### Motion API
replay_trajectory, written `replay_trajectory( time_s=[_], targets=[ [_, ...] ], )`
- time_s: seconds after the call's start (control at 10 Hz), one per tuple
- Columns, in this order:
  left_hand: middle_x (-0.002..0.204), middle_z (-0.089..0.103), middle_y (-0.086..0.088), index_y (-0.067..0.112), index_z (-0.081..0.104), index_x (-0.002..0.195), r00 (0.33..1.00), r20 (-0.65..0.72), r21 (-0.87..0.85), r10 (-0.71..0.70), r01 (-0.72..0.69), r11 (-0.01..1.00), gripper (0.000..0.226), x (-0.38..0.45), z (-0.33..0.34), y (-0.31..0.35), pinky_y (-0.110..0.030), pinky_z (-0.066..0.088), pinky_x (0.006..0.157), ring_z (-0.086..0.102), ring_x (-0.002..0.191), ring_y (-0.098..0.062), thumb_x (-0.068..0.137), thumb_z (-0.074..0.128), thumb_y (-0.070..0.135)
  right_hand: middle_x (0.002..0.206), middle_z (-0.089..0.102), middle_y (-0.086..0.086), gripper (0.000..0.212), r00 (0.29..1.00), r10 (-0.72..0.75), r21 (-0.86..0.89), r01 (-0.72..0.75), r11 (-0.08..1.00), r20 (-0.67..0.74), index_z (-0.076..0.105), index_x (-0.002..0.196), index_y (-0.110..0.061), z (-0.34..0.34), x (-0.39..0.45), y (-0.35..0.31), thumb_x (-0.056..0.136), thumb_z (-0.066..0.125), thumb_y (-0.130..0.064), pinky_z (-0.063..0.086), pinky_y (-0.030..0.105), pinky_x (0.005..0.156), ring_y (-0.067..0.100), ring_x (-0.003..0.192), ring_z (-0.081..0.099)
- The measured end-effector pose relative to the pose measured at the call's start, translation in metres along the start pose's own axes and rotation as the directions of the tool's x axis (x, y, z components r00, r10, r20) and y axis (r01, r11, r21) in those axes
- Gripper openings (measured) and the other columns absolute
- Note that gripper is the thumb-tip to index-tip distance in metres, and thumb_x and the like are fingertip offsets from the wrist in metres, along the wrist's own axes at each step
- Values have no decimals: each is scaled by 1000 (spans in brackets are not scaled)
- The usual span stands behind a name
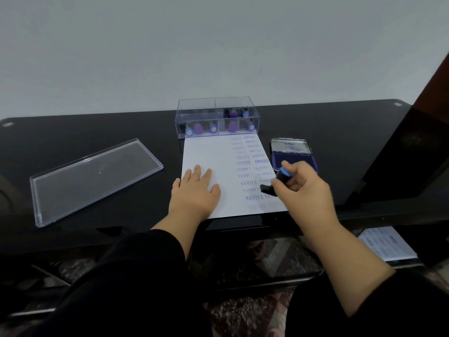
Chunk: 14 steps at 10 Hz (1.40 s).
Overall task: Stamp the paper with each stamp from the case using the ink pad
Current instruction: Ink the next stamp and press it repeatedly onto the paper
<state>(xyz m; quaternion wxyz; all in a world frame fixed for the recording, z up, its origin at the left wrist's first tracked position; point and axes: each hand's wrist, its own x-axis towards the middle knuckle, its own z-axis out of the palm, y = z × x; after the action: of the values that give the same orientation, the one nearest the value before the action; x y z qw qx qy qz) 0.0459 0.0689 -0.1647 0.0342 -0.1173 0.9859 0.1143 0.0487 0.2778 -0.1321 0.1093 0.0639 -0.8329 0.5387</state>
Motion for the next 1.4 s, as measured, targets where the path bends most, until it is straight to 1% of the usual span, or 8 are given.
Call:
replay_trajectory(
  time_s=[0.1,0.3,0.4,0.5,0.7,0.9,1.2,1.4],
  targets=[
    [160,-7,3,30,6,152,1000,-2,2,-3,3,1000,54,0,0,0,-39,-3,118,-7,147,-16,100,17,42,69,57,-15,19,998,58,121,-53,991,-40,58,92,-25,-4,6,2,82,69,-13,40,4,62,-9,54,51],
    [160,-6,3,30,6,152,1000,-4,7,-3,3,1000,55,0,0,0,-39,-3,118,-6,147,-17,100,18,43,69,59,-8,24,996,85,170,-76,982,-42,55,97,-29,-4,13,5,83,68,-14,44,18,70,7,67,60],
    [160,-6,3,30,6,152,1000,-3,8,-7,7,1000,55,0,0,0,-39,-3,118,-6,147,-17,100,18,43,69,59,-6,26,996,86,165,-79,983,-35,55,102,-28,-4,14,4,83,67,-15,44,15,67,10,69,59],
    [160,-6,3,30,7,152,1000,-4,8,-6,6,1000,55,1,-1,1,-39,-3,117,-5,147,-17,100,18,43,70,61,-7,24,997,76,160,-70,985,-33,55,100,-28,-2,16,3,83,67,-15,41,6,60,5,67,58],
    [160,-5,3,30,7,152,1000,-13,0,-8,8,1000,55,-1,0,1,-39,-3,117,-5,147,-16,100,19,42,70,60,-5,25,998,64,159,-60,985,-14,52,98,-31,2,15,0,84,67,-16,41,13,64,8,67,58],
    [160,-5,3,30,8,152,1000,-17,-2,-9,9,1000,54,-1,1,1,-39,-2,117,-5,147,-17,100,19,42,74,60,-13,25,999,41,142,-41,989,-3,50,98,-30,3,15,-3,85,66,-16,40,4,60,0,65,56],
    [160,-7,4,30,6,152,1000,-2,0,-11,11,1000,55,0,-1,1,-39,-3,117,-6,147,-16,100,18,43,75,60,-11,25,999,38,149,-39,988,7,50,100,-28,1,14,-9,86,66,-15,41,9,65,0,68,57],
    [160,-4,4,30,8,152,1000,-6,-17,-15,15,1000,54,-1,-1,1,-39,-3,117,-4,147,-16,100,19,42,73,61,-10,26,999,52,134,-53,990,9,50,103,-29,0,16,-10,86,66,-17,40,3,59,-1,66,56]
  ],
)
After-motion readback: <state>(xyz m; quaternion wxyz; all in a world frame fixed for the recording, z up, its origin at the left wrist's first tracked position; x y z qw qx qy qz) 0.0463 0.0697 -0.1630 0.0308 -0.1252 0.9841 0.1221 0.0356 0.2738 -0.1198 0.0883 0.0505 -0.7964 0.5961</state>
